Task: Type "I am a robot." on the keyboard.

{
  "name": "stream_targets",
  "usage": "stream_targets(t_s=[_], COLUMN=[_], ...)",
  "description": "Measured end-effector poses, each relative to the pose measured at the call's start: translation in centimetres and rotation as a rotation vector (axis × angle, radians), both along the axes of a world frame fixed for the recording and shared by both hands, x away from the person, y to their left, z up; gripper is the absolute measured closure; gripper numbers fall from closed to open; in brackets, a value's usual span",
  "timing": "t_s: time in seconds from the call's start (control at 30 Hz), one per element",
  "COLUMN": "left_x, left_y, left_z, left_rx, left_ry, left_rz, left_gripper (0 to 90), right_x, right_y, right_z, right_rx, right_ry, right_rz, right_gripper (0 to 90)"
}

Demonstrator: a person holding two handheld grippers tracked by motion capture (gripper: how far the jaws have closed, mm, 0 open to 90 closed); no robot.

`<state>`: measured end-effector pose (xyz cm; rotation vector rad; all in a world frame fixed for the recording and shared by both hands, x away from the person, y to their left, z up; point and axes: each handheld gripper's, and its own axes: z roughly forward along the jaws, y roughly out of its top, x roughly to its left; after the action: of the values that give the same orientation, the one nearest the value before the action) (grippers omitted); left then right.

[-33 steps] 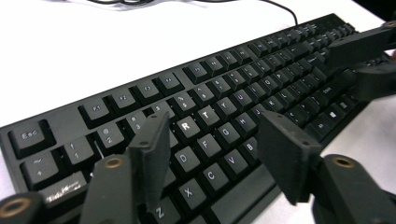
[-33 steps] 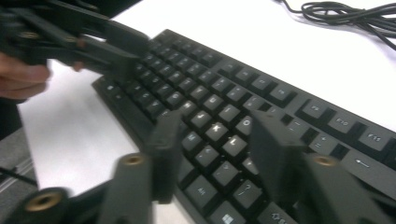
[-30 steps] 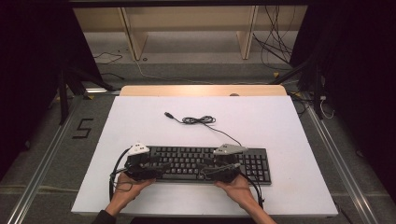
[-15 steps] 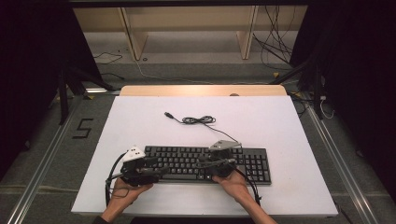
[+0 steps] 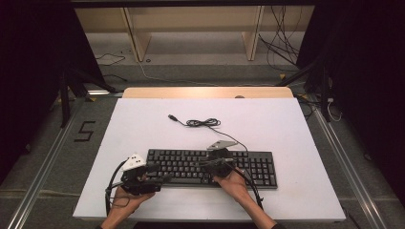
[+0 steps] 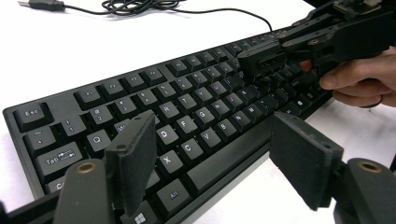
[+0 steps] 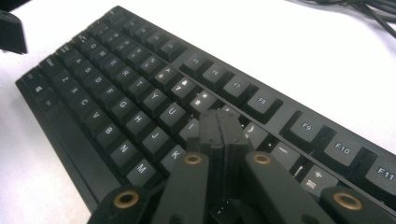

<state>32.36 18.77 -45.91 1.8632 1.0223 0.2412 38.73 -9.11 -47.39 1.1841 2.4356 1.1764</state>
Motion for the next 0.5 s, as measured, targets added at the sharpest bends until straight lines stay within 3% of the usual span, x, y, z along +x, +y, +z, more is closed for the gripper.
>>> stream_targets(t_s=[0.5], left_x=[-0.58], left_y=[0.57], left_z=[0.01], left_rx=[-0.007], left_ry=[-0.014], left_rz=[0.012], left_gripper=[29.7], right_x=[0.14], right_y=[0.21], right_z=[-0.47], right_rx=[-0.021], right_ry=[0.008], right_rz=[-0.011], right_gripper=[90.0])
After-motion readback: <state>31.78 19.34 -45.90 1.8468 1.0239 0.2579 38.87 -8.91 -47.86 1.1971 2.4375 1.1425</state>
